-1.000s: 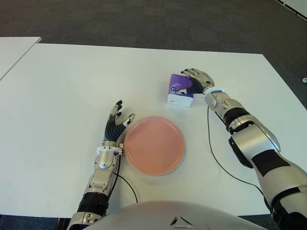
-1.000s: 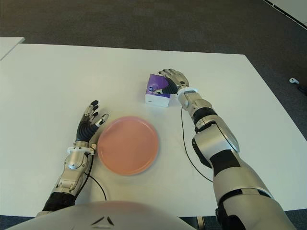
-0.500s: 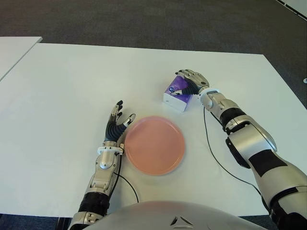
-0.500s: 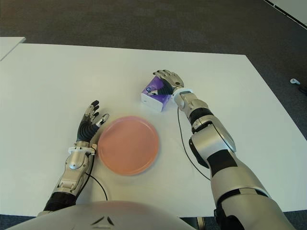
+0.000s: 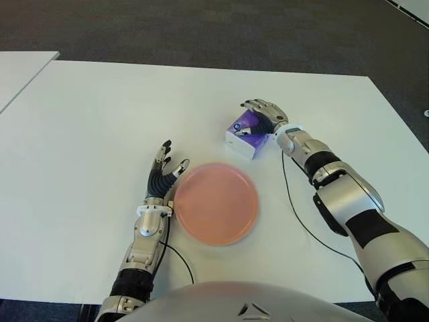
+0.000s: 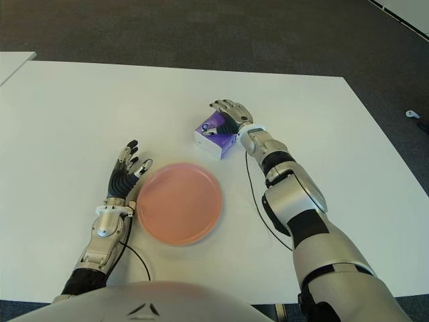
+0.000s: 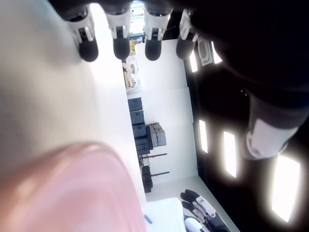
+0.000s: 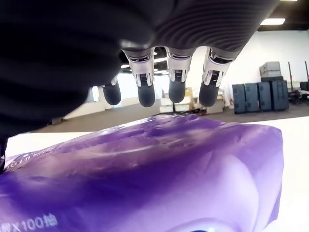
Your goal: Put the tissue paper into the plate.
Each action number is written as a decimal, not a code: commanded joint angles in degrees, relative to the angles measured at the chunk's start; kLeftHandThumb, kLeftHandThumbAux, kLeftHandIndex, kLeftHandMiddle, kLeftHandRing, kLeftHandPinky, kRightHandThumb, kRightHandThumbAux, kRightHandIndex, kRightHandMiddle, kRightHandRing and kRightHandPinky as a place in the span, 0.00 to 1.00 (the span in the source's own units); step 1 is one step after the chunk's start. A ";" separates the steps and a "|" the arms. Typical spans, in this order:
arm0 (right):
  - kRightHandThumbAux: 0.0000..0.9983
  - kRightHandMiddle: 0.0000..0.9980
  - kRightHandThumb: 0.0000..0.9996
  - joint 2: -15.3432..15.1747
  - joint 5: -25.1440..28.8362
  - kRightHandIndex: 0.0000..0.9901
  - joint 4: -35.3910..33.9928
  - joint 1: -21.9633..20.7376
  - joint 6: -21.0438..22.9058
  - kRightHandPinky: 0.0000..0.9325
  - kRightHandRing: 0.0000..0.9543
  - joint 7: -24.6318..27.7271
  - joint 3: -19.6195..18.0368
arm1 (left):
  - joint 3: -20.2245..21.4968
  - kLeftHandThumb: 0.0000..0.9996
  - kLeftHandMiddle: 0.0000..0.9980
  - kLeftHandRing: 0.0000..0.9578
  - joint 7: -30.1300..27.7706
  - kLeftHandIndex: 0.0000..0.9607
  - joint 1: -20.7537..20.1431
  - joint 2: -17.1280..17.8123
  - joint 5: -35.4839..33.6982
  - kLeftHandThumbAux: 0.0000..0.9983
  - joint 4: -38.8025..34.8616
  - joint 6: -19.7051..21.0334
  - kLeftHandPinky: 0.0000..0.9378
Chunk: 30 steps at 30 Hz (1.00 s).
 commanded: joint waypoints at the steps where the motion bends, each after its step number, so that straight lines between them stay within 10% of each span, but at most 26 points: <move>1: 0.38 0.00 0.21 0.60 -0.56 0.00 -0.21 0.41 -0.82 0.00 0.00 0.57 0.88 | -0.38 0.00 0.00 0.00 0.77 0.00 0.31 -0.31 0.65 0.54 1.09 0.22 0.00; 30: 0.37 0.00 0.25 0.25 4.37 0.00 -1.55 1.73 -1.82 0.00 0.00 1.19 -4.05 | -0.38 0.00 0.00 0.00 1.11 0.00 0.44 -0.27 1.10 0.50 2.47 -2.05 0.00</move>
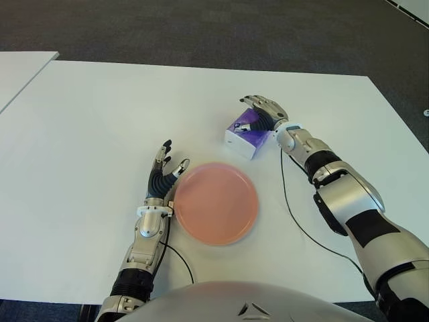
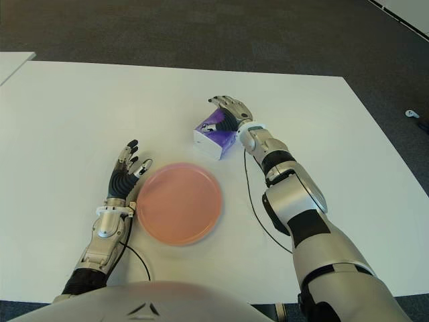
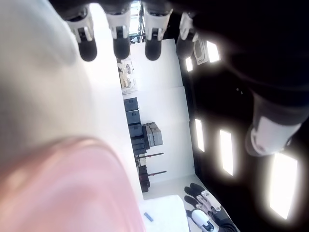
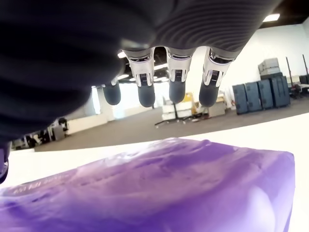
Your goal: Put the tissue paper into the plate.
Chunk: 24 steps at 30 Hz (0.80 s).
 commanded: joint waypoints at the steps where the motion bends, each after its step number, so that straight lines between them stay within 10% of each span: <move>1: 0.37 0.00 0.25 0.25 1.16 0.00 -0.42 1.68 -0.32 0.00 0.00 0.08 -0.85 | -0.07 0.00 0.00 0.00 0.59 0.00 0.54 -0.05 0.18 0.50 1.50 0.11 0.00; 24: 0.36 0.00 0.28 -2.63 5.53 0.00 -8.70 8.18 -5.12 0.00 0.00 0.22 -5.67 | -0.11 0.00 0.00 0.00 0.16 0.00 0.67 0.80 0.26 0.51 1.64 -0.02 0.00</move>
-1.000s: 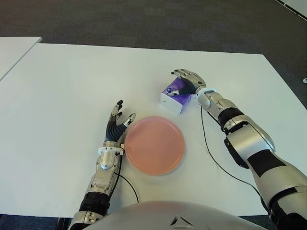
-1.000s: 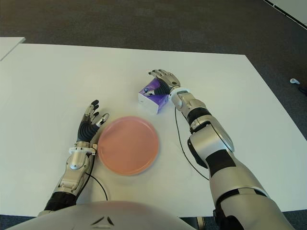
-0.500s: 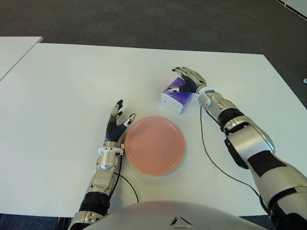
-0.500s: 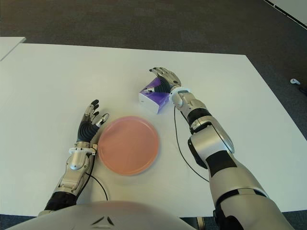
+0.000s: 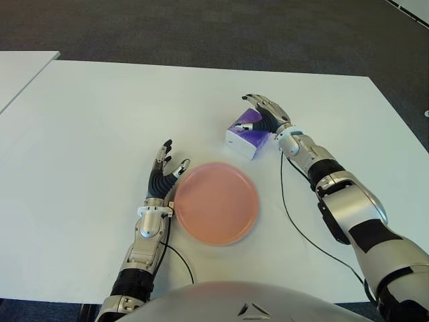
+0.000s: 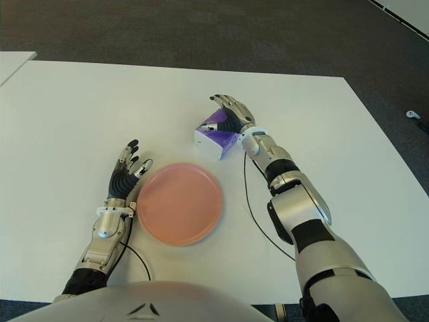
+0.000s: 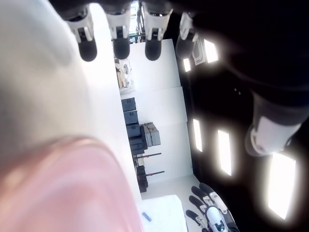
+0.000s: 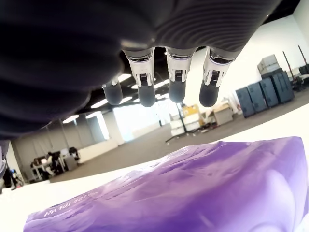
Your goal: Put the tissue paper into the plate.
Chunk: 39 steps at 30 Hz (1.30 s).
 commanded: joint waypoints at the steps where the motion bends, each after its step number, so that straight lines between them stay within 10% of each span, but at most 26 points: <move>1: 0.36 0.00 0.28 -0.88 1.22 0.00 -2.24 2.52 -1.35 0.00 0.00 0.59 -0.91 | -0.16 0.00 0.00 0.00 0.19 0.00 0.62 0.24 0.31 0.51 1.52 0.41 0.00; 13: 0.37 0.00 0.26 -1.10 0.78 0.00 -15.22 11.85 -1.52 0.00 0.00 2.05 -0.49 | -0.19 0.00 0.00 0.00 -0.36 0.00 -0.36 0.64 -0.03 0.52 3.07 -0.25 0.00; 39: 0.40 0.00 0.17 -1.12 -7.22 0.00 -14.56 14.11 0.51 0.00 0.00 1.49 5.78 | -0.19 0.00 0.00 0.00 0.40 0.00 -0.72 0.62 0.53 0.52 3.61 -0.86 0.00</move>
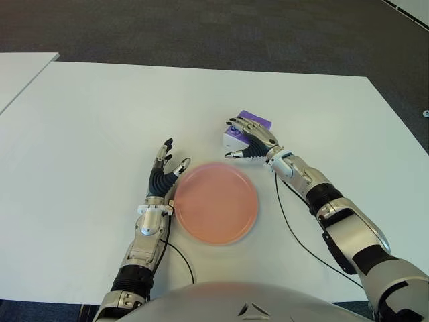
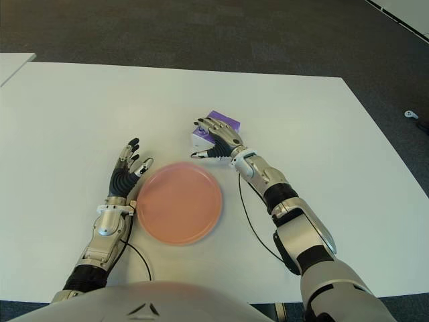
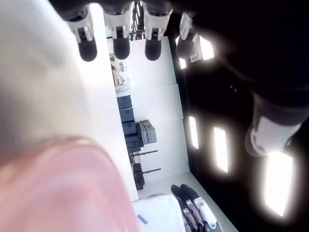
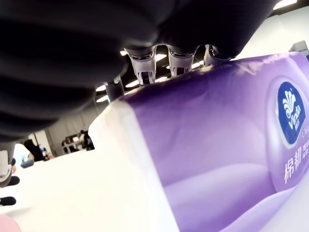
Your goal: Put the tissue paper into the plate.
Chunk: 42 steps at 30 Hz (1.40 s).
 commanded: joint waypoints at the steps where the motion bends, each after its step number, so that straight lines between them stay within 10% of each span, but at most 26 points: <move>1: 0.40 0.00 0.17 0.20 -1.74 0.00 2.35 1.05 0.87 0.00 0.00 0.20 1.67 | -0.16 0.00 0.00 0.00 0.39 0.00 0.98 0.13 0.49 0.52 1.02 0.96 0.00; 19: 0.41 0.00 0.18 -1.14 -2.00 0.00 7.10 -2.14 2.11 0.00 0.00 -4.07 1.61 | -0.30 0.00 0.00 0.00 -0.25 0.00 1.43 -0.19 -0.53 0.50 0.48 1.40 0.00; 42: 0.41 0.00 0.28 -7.67 7.29 0.00 -3.34 1.03 -0.83 0.00 0.00 0.18 -8.74 | -0.18 0.00 0.00 0.00 0.25 0.00 1.84 0.20 0.29 0.50 0.20 1.53 0.00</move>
